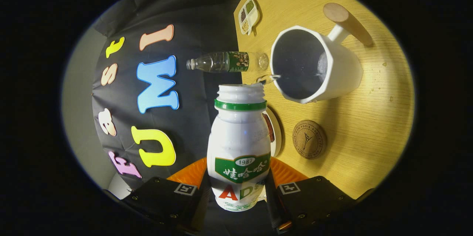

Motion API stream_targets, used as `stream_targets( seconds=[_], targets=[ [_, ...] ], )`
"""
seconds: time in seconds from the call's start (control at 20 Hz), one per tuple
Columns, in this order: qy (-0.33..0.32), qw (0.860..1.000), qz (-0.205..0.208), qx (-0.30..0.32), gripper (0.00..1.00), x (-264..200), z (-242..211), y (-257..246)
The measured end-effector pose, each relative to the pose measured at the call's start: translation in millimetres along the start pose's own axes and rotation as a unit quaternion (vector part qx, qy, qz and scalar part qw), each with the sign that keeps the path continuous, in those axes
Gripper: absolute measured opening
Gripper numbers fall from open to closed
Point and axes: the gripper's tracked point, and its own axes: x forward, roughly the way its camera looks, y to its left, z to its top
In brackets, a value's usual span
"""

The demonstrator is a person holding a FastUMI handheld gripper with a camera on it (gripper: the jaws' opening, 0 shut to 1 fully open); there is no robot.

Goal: Take the bottle from table, then pour the juice into the cup, finally place the bottle on the coaster

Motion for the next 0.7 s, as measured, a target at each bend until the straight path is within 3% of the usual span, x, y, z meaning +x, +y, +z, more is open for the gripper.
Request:
stream_targets(
  seconds=[0.7],
  targets=[
    [-0.002, 1.000, 0.004, 0.014, 0.66, -0.3, -1.0, 7.5]
  ],
)
